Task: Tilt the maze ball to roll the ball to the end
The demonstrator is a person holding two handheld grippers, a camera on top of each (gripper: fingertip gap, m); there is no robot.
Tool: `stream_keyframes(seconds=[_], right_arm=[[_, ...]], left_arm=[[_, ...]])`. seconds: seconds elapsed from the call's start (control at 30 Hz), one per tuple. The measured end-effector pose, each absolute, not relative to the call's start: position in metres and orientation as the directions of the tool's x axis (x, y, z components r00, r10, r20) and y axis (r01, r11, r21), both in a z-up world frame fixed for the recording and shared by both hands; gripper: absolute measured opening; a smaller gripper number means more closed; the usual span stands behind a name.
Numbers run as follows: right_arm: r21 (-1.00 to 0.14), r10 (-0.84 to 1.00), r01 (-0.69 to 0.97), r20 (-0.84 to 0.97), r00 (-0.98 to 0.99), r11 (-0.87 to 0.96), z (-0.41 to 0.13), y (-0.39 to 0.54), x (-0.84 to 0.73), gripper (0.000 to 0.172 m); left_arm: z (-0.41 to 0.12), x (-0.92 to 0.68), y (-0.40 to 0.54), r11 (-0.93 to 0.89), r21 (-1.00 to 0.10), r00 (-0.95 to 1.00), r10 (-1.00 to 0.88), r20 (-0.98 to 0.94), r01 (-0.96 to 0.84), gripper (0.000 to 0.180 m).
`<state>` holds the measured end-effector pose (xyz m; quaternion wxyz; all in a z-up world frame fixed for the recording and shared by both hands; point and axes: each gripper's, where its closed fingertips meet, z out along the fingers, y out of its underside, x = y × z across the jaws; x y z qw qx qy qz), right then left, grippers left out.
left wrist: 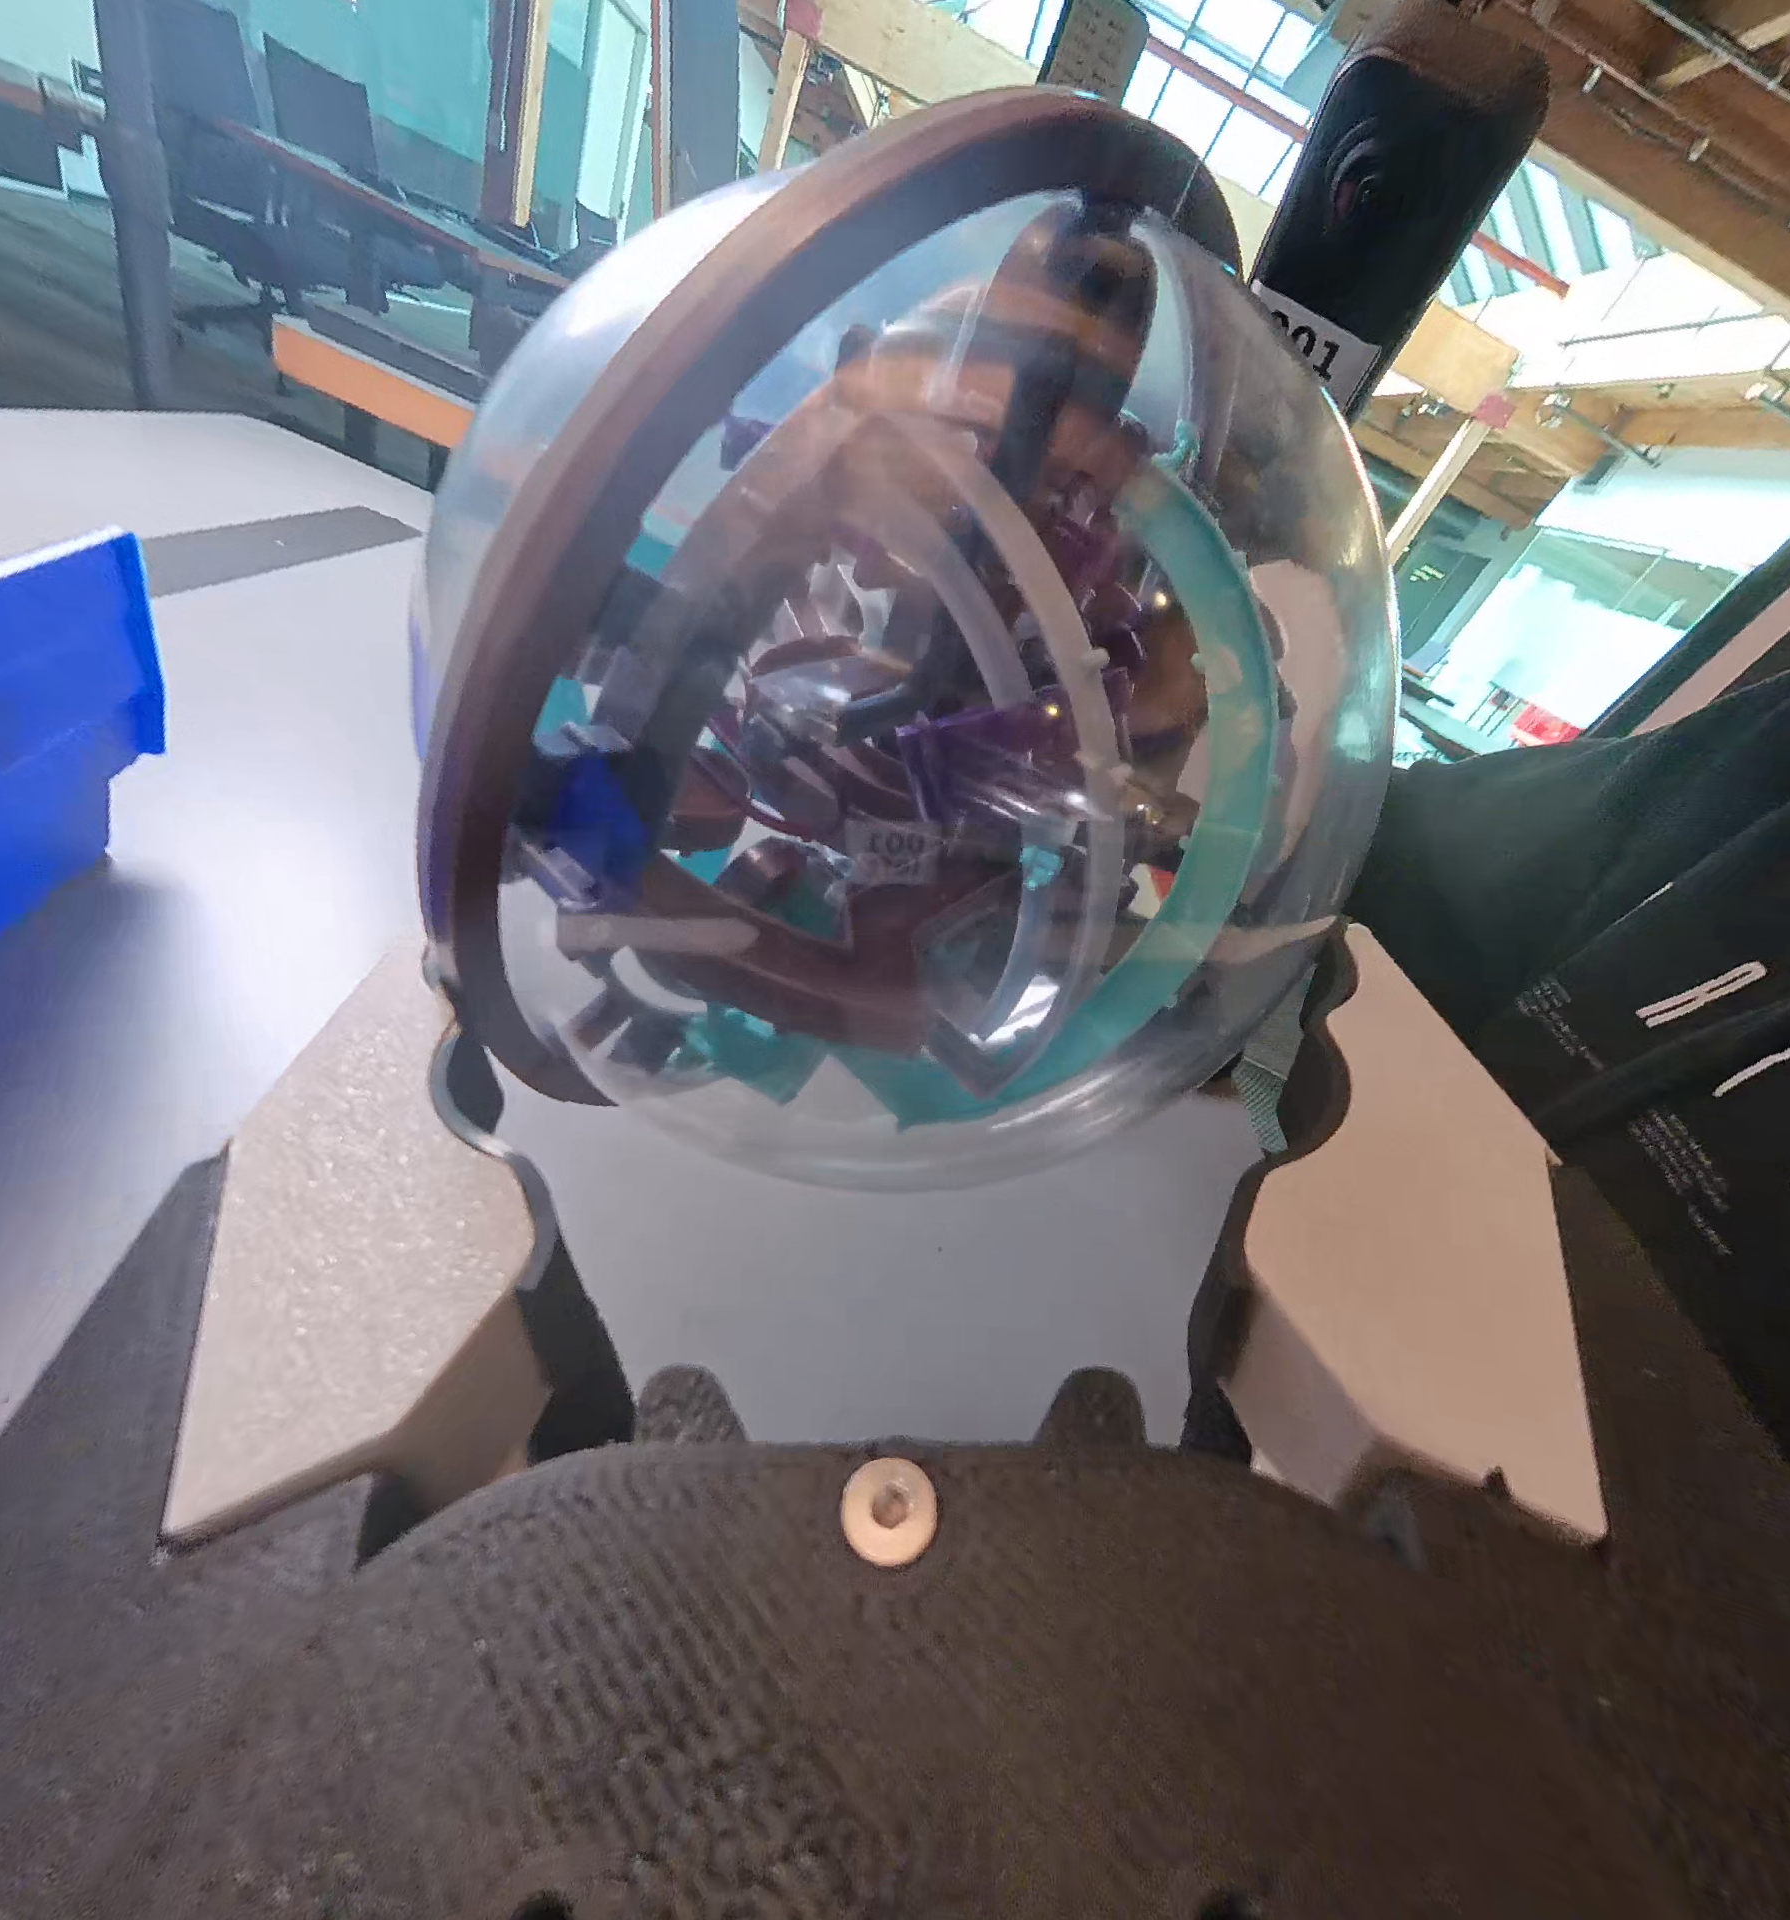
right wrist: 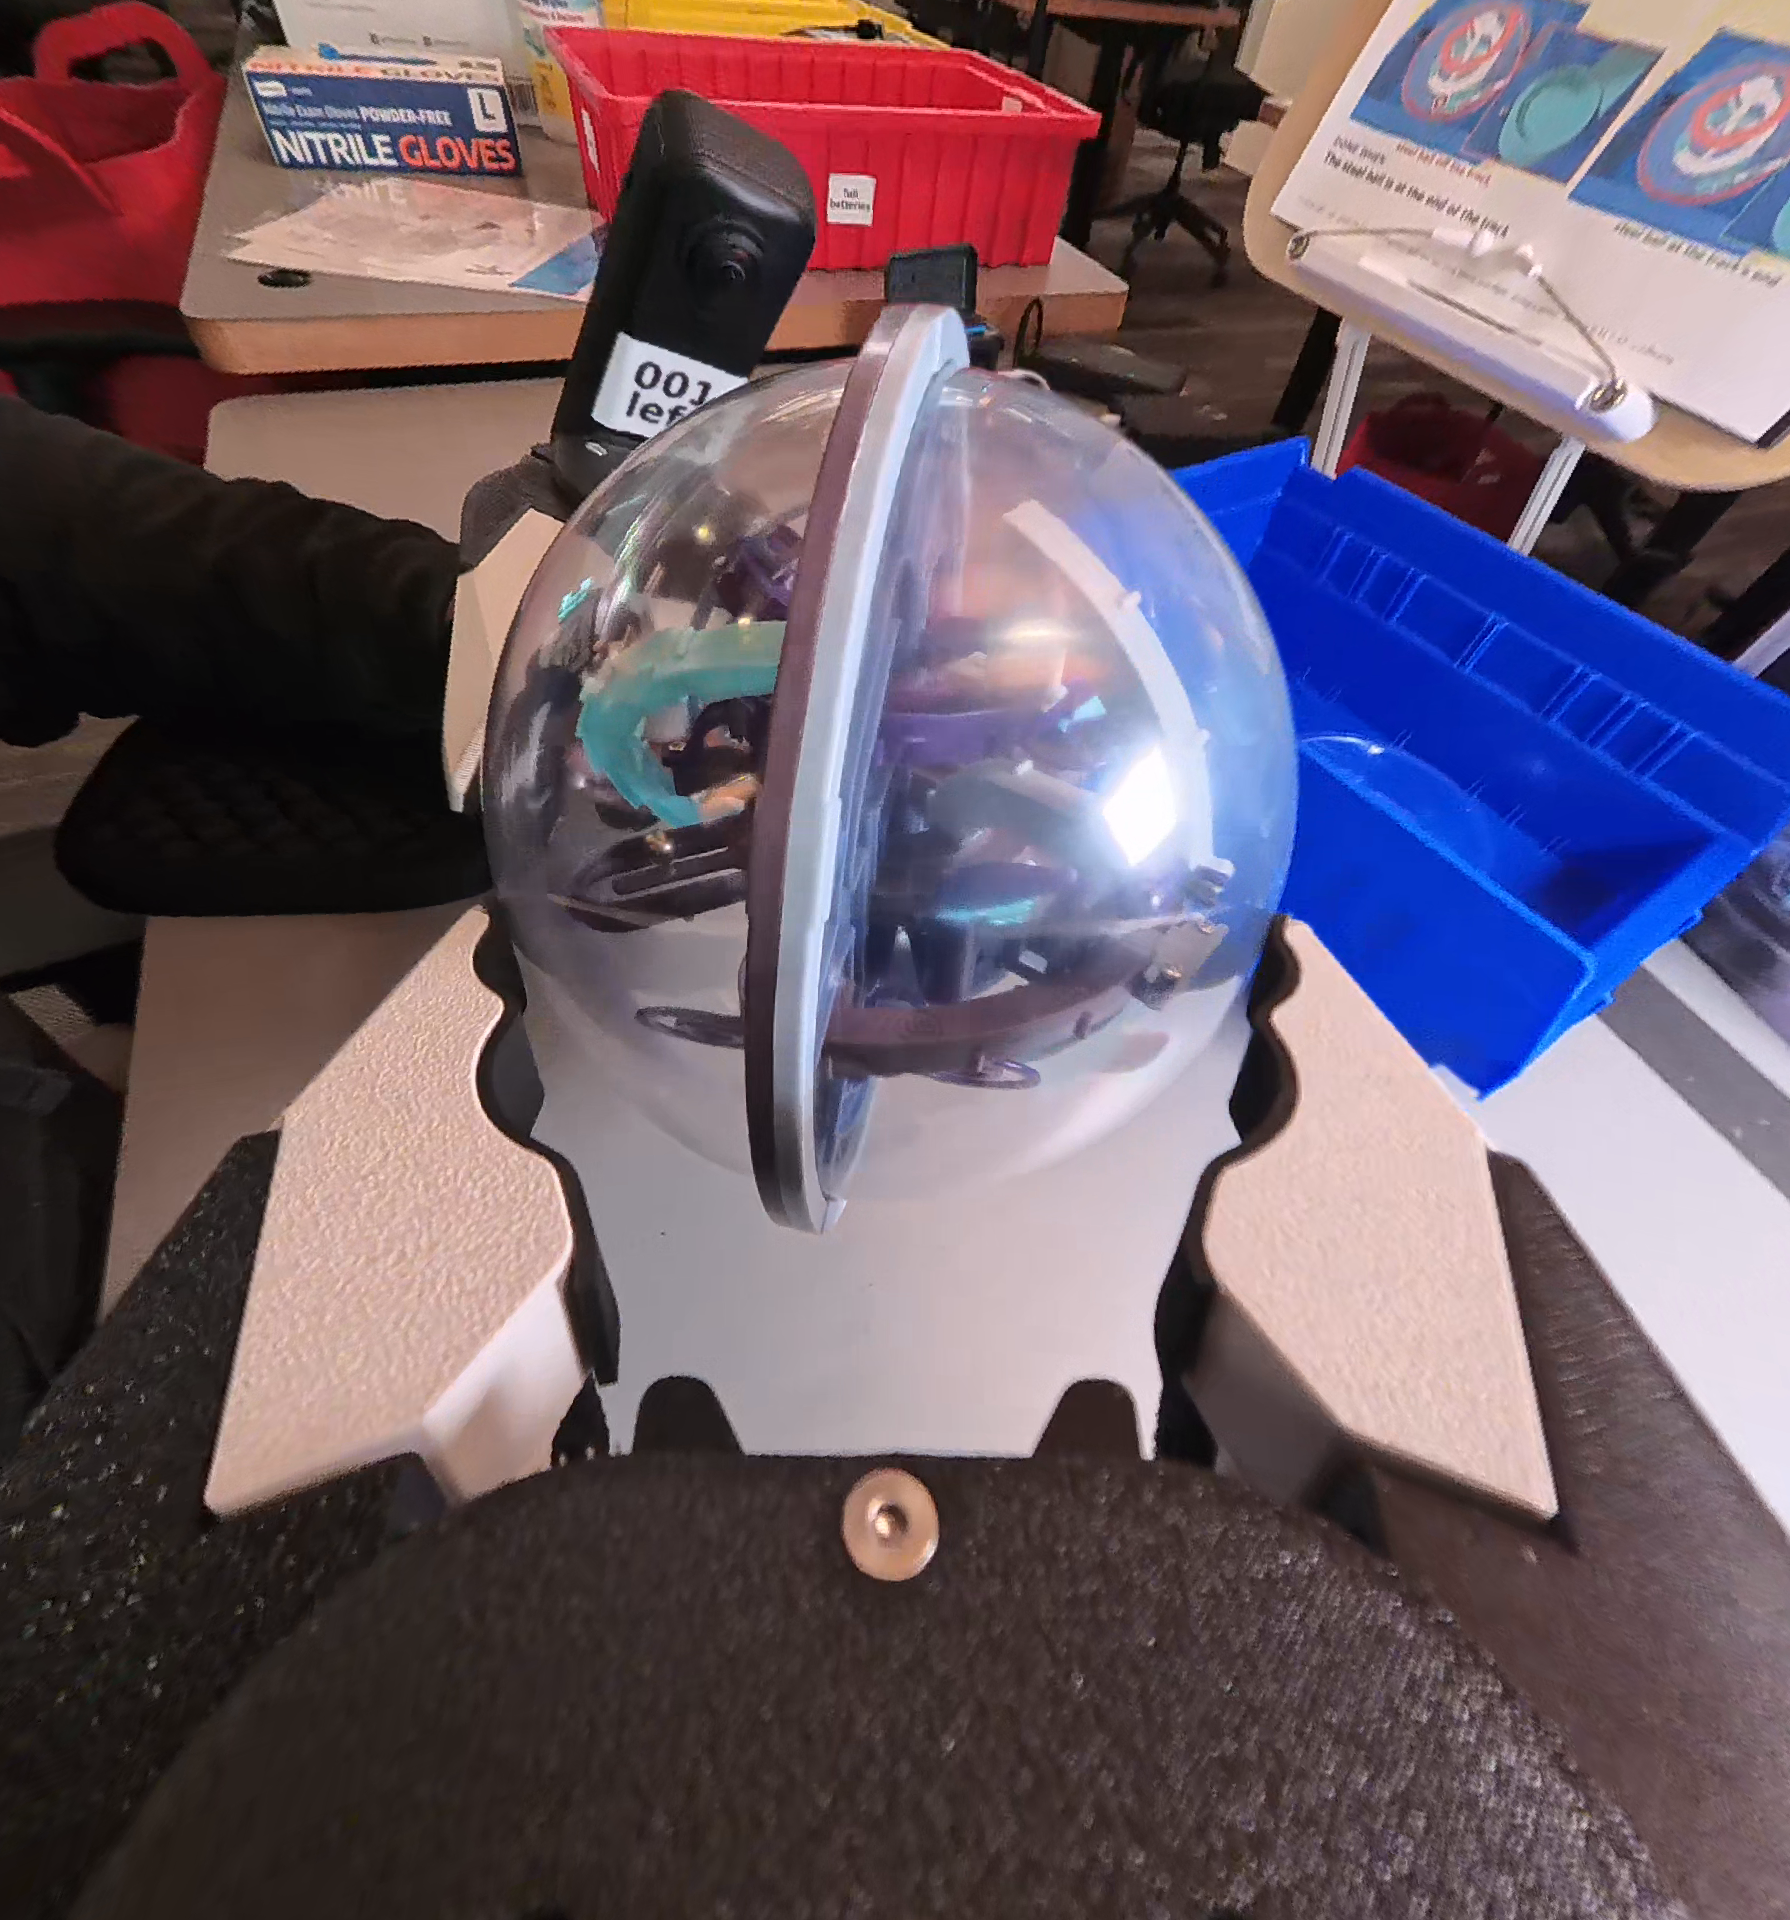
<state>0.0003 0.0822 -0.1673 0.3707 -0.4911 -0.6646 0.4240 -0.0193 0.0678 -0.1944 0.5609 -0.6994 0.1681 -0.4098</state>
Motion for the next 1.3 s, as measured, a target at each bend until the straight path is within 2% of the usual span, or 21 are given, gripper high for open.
stream_keyframes(seconds=[0.2, 0.5, 0.83, 1.1, 1.3], right_arm=[[-0.923, 0.969, 0.376, -0.017, -0.245, 0.079, -0.176, 0.082, 0.001, 0.135], [-0.902, 0.957, 0.430, -0.085, -0.276, 0.044, -0.199, 0.082, 0.006, 0.135], [-0.841, 0.902, 0.518, -0.334, -0.273, -0.154, -0.225, 0.079, 0.011, 0.135], [-0.853, 0.905, 0.508, -0.307, -0.295, -0.124, -0.234, 0.077, 0.013, 0.136], [-0.839, 0.890, 0.524, -0.344, -0.298, -0.148, -0.236, 0.075, 0.016, 0.136]], left_arm=[[-0.205, -0.015, 0.066, -0.398, -0.873, 0.574, -0.660, 0.485, 0.280, 0.151], [-0.229, -0.009, 0.060, -0.497, -0.825, 0.578, -0.602, 0.551, 0.269, 0.152], [-0.254, 0.002, 0.048, -0.716, -0.622, 0.503, -0.429, 0.750, 0.317, 0.152], [-0.265, 0.005, 0.044, -0.726, -0.626, 0.520, -0.432, 0.737, 0.284, 0.152], [-0.266, 0.007, 0.039, -0.761, -0.589, 0.519, -0.400, 0.755, 0.271, 0.152]])
